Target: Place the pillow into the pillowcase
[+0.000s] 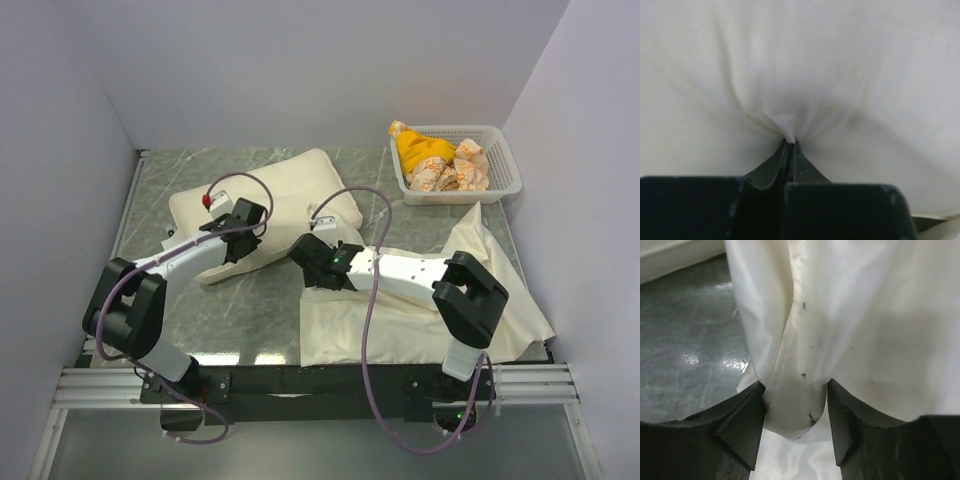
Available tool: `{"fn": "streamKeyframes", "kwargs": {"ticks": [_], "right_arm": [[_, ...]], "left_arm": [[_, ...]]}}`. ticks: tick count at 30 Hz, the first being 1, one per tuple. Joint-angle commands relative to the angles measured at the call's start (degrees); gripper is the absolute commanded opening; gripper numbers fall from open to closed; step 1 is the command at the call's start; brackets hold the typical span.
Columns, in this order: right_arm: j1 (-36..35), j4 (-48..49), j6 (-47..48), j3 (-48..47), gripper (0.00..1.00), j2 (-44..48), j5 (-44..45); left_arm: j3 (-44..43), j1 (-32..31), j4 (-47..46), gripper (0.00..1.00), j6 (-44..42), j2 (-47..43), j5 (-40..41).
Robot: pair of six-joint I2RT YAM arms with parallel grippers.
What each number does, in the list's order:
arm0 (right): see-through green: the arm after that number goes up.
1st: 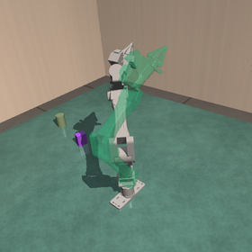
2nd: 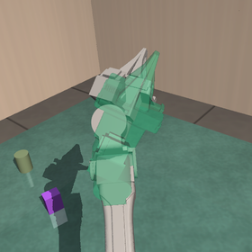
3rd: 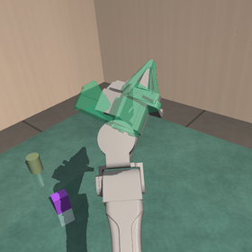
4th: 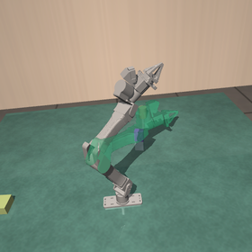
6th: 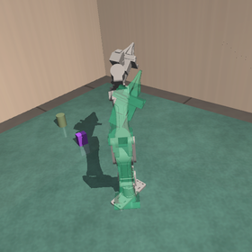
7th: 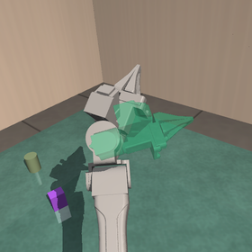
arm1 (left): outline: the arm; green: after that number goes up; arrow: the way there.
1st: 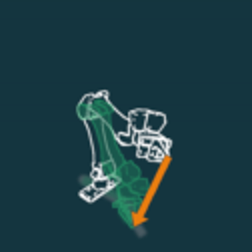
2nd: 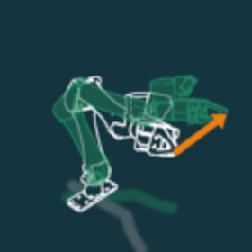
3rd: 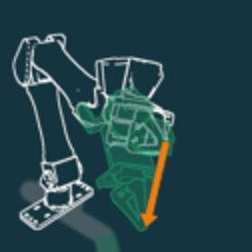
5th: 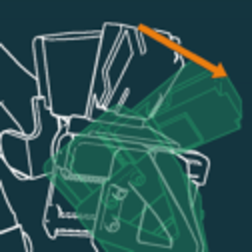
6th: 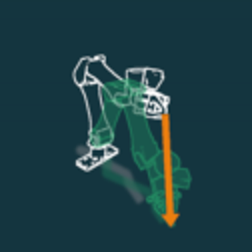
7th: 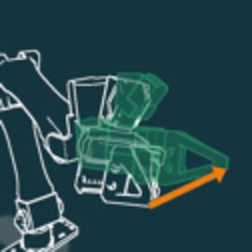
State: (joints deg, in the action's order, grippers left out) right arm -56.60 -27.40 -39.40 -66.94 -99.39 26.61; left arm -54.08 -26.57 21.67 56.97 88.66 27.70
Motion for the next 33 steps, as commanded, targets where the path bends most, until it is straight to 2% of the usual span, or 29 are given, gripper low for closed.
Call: {"fn": "streamKeyframes", "kwargs": {"ticks": [1, 2, 5, 8, 13, 16, 19, 20, 23, 27, 33], "right_arm": [[0.5, -1.0, -1.4, -1.8, 0.51, 1.4, 5.1], [0.7, -0.7, -1.6, -1.4, 0.44, 1.9, 5.0], [2.1, 0.4, -1.2, 0.3, 0.34, 4.4, 3.7], [4.7, 1.4, -0.2, 1.8, 0.3, 6.2, 1.0], [7.3, 3.9, 1.4, 4.1, 0.32, 7.9, -3.0], [7.2, 8.9, 2.9, 7.2, 0.44, 9.6, -7.6], [7.3, 12.4, 3.4, 9.6, 0.51, 10.0, -12.6], [7.3, 13.2, 3.3, 10.1, 0.52, 9.9, -14.0], [7.3, 15.2, 2.5, 11.7, 0.51, 10.2, -15.5], [7.2, 16.4, 1.2, 13.5, 0.52, 12.1, -17.4], [7.2, 15.4, -1.9, 16.9, 0.54, 19.0, -14.5]], "left_arm": [[-0.7, 5.4, 1.1, 0.01, -1.5, 2.2, 1.2], [-0.8, 6.3, 1.0, 0.01, -1.9, 1.9, 1.2], [-2.2, 11.3, 0.9, 0.01, -3.7, 0.5, 0.7], [-5.1, 16.9, 1.8, 0.01, -5.5, -0.2, -0.3], [-11.4, 21.9, 4.5, 0.01, -7.9, -0.6, -2.1], [-13.2, 22.0, 4.6, 0.01, -9.8, -0.9, -4.0], [-12.7, 21.7, 4.1, 0.25, -11.2, -2.2, -7.7], [-12.2, 21.6, 3.3, 0.43, -11.3, -3.7, -8.4], [-10.2, 20.3, 2.6, 0.71, -11.8, -7.4, -9.5], [-8.3, 16.4, 1.5, 0.79, -12.9, -10.7, -11.1], [-9.0, 7.1, 3.2, 0.8, -12.2, -10.8, -7.9]]}}
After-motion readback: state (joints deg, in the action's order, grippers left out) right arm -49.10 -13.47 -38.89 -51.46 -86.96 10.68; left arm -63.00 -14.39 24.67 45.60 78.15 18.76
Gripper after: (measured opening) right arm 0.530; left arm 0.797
